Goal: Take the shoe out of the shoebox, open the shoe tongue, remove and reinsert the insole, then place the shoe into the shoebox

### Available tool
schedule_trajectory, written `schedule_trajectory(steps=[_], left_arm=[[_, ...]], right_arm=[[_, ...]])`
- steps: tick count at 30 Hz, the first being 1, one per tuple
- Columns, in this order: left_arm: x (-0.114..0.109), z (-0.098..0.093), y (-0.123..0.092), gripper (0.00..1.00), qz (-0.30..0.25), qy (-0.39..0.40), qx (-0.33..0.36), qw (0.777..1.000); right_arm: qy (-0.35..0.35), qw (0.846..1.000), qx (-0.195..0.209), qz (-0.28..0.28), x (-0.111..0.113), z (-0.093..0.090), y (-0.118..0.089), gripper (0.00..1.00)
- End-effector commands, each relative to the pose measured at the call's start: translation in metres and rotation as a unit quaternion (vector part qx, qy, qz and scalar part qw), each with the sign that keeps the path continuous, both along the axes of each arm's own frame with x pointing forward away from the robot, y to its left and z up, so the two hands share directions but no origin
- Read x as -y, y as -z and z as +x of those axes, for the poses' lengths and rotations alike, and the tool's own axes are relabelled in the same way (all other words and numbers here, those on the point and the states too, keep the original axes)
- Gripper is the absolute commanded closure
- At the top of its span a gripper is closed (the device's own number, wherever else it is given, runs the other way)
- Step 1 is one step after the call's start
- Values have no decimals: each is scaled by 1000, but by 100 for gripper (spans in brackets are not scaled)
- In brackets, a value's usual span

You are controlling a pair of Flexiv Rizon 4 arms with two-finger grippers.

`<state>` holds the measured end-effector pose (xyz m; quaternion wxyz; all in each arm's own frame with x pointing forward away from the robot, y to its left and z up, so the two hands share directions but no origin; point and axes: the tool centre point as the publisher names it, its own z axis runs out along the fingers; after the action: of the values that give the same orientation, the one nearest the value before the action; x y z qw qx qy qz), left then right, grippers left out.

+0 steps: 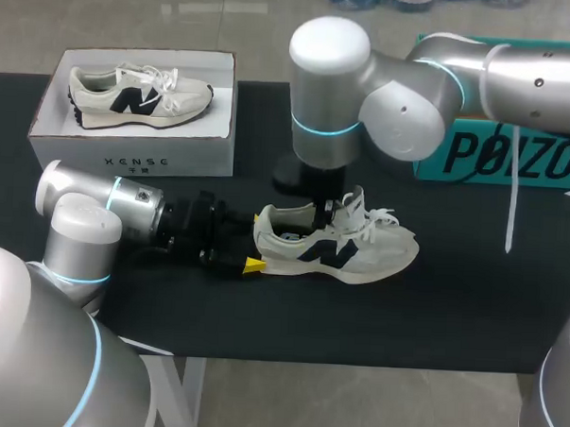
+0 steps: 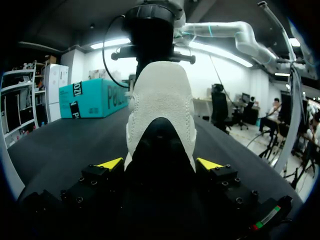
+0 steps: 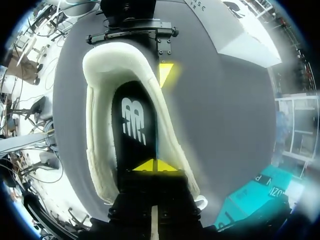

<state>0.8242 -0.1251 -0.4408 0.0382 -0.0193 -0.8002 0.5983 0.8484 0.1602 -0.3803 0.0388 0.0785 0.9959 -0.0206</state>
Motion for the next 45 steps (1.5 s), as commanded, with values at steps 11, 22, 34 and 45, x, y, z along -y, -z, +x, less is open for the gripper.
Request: schedule_trajectory(steps=[11, 22, 34, 45], left_arm=[[1, -2, 3, 100, 0, -1, 0, 1000], [1, -2, 3, 100, 0, -1, 0, 1000], [1, -2, 3, 100, 0, -1, 0, 1000], [1, -2, 3, 100, 0, -1, 0, 1000]], right_arm=[[-4, 1000, 3, -6, 1, -5, 4, 58], [-22, 999, -14, -33, -13, -19, 68, 60], [-23, 993, -107, -51, -7, -55, 75, 100], [1, 996, -71, -46, 1, -51, 39, 100]])
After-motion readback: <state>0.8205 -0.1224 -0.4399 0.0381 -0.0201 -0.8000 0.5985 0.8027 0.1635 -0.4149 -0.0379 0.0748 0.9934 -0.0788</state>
